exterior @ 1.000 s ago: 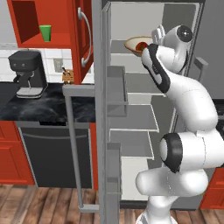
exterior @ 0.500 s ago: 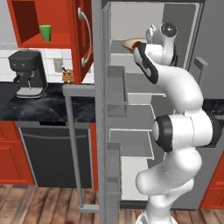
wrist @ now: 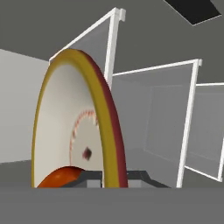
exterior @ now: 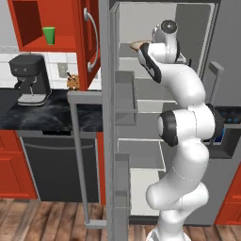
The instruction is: Move the cup from next to the sink to the open cabinet. Then, move the bowl with the tomato to the fridge to clear the area for faucet cleaning.
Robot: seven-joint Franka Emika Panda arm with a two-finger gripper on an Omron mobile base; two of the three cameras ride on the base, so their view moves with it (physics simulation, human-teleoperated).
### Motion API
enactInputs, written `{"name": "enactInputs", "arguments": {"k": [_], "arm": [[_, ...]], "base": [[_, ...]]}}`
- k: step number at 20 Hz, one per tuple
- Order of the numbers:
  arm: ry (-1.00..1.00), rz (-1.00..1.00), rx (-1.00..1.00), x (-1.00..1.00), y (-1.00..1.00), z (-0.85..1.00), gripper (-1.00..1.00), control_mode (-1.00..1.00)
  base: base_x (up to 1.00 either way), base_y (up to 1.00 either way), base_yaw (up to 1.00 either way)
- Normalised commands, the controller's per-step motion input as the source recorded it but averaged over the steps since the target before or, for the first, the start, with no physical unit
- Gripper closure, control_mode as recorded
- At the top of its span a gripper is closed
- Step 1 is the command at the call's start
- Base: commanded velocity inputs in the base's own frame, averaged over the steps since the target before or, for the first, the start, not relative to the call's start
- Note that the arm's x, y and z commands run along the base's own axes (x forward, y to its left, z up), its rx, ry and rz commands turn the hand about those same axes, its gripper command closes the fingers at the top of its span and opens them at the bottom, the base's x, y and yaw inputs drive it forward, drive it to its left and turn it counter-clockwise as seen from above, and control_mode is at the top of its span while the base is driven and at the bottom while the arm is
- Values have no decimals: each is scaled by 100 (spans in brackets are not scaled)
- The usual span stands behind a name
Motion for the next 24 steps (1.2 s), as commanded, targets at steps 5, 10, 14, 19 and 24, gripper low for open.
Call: {"name": "enactInputs", "arguments": {"k": [5, 10, 14, 19, 24], "arm": [[5, -2, 1, 41, -13, -3, 100, -100], [9, 0, 5, 43, -42, -22, 100, -100], [5, 0, 1, 36, -41, -19, 100, -100], [1, 0, 0, 45, -30, -6, 100, -100], [7, 0, 0, 50, -8, 0, -100, -100]], "base": [[0, 0, 0], [0, 0, 0], [0, 0, 0], [0, 0, 0], [0, 0, 0]]}}
